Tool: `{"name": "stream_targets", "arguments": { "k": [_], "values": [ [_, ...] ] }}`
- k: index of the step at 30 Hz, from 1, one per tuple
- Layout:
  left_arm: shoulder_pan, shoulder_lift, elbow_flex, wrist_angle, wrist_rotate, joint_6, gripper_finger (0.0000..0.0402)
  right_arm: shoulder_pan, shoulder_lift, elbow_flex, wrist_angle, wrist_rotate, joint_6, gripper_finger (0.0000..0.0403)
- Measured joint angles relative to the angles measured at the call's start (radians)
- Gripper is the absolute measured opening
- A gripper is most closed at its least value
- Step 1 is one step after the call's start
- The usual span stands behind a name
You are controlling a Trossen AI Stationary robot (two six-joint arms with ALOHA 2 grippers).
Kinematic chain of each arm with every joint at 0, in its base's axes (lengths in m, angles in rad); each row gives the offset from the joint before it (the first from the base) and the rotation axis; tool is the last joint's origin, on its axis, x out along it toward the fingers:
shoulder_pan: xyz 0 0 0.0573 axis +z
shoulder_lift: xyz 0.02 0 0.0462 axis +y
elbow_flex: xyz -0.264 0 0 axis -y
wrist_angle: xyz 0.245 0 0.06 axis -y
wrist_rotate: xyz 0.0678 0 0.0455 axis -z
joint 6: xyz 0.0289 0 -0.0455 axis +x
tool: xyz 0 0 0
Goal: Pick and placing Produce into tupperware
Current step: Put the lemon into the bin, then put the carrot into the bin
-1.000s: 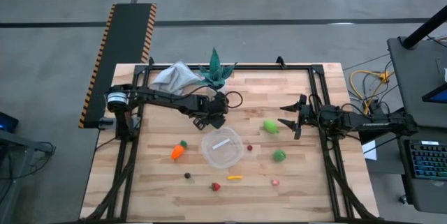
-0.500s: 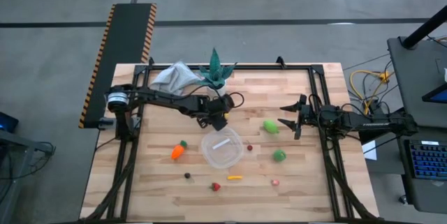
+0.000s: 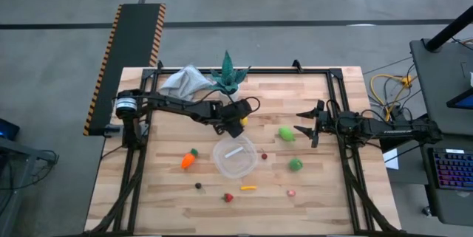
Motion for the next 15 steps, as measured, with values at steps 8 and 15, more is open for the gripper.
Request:
{"name": "stream_targets", "arguments": {
  "k": [8,15],
  "values": [
    [-0.014,-0.046,0.013,0.031,-0.097,-0.206,0.0225,0.000,0.000,0.000,0.000,0.000,0.000,0.0242],
    [-0.057,-0.166,0.009,0.009,-0.071,-0.540,0.0182,0.000,-0.001,0.000,0.001,0.000,0.000,0.0246]
  ]
}}
